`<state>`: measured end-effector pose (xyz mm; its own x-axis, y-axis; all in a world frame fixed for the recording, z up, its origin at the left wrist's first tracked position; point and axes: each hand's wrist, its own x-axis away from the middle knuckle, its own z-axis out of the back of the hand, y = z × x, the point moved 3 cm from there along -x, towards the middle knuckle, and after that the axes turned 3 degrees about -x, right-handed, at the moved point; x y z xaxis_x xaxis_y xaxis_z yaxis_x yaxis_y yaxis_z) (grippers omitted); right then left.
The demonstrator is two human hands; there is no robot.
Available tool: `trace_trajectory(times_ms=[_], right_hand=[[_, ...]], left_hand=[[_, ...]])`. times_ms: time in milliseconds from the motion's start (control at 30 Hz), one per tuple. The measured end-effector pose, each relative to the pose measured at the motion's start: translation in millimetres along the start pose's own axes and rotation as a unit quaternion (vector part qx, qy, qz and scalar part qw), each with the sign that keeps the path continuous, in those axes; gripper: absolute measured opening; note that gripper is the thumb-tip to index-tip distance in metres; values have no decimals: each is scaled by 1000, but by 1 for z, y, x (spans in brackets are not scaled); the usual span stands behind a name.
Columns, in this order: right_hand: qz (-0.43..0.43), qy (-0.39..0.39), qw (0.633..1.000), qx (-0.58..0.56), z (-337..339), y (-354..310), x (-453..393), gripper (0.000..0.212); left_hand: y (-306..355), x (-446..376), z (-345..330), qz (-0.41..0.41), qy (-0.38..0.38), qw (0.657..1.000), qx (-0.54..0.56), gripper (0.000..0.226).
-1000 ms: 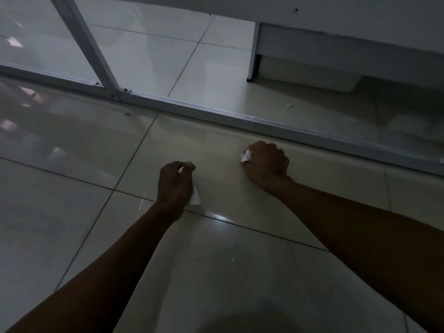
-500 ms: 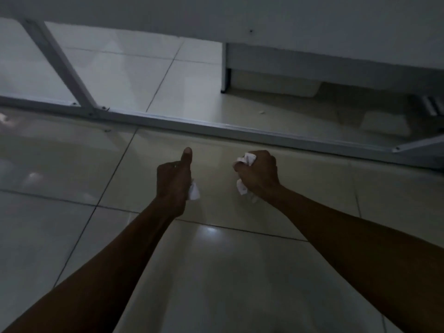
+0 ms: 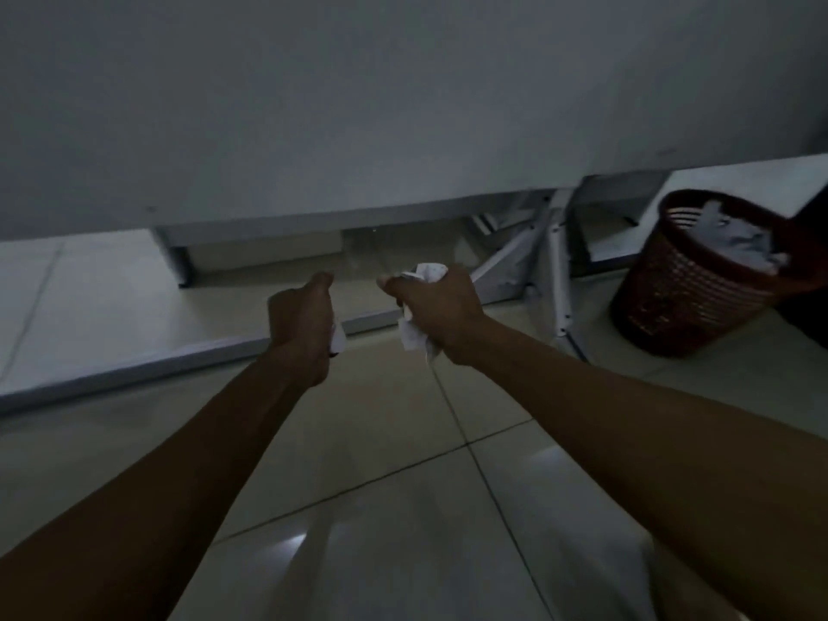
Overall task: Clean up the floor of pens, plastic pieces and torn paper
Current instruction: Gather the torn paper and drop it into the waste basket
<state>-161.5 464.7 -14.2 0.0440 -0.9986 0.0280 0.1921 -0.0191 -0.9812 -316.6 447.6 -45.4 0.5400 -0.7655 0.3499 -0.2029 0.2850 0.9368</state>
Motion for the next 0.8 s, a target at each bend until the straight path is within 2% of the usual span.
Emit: trace_trajectory(times_ms=[133, 267, 367, 467, 533, 633, 700, 767, 800], right_hand=[[-15, 26, 1000, 2, 70, -19, -5, 42], [-51, 126, 990, -35, 144, -31, -20, 36], [-73, 159, 983, -49, 207, -38, -32, 31], [-78, 171, 981, -37, 270, -45, -47, 28], [-56, 209, 976, 2, 317, -47, -58, 25], [-41, 236, 971, -8, 383, -40, -79, 17], [-36, 262, 964, -9, 425, -26, -95, 22], [-38, 270, 961, 38, 466, -4, -116, 27], [-48, 248, 964, 84, 478, 6, -122, 23]], left_hand=[[36, 31, -55, -64, -52, 995, -50, 47], [67, 66, -117, -142, -107, 980, -86, 25], [81, 92, -170, -185, -139, 967, -109, 34], [89, 112, -228, -194, -180, 956, -125, 40], [92, 120, -273, -197, -191, 953, -125, 42], [91, 131, -338, -200, -196, 950, -135, 36], [84, 137, -383, -195, -201, 950, -140, 30], [78, 142, -429, -201, -197, 948, -150, 27], [75, 143, -448, -215, -200, 943, -158, 28]])
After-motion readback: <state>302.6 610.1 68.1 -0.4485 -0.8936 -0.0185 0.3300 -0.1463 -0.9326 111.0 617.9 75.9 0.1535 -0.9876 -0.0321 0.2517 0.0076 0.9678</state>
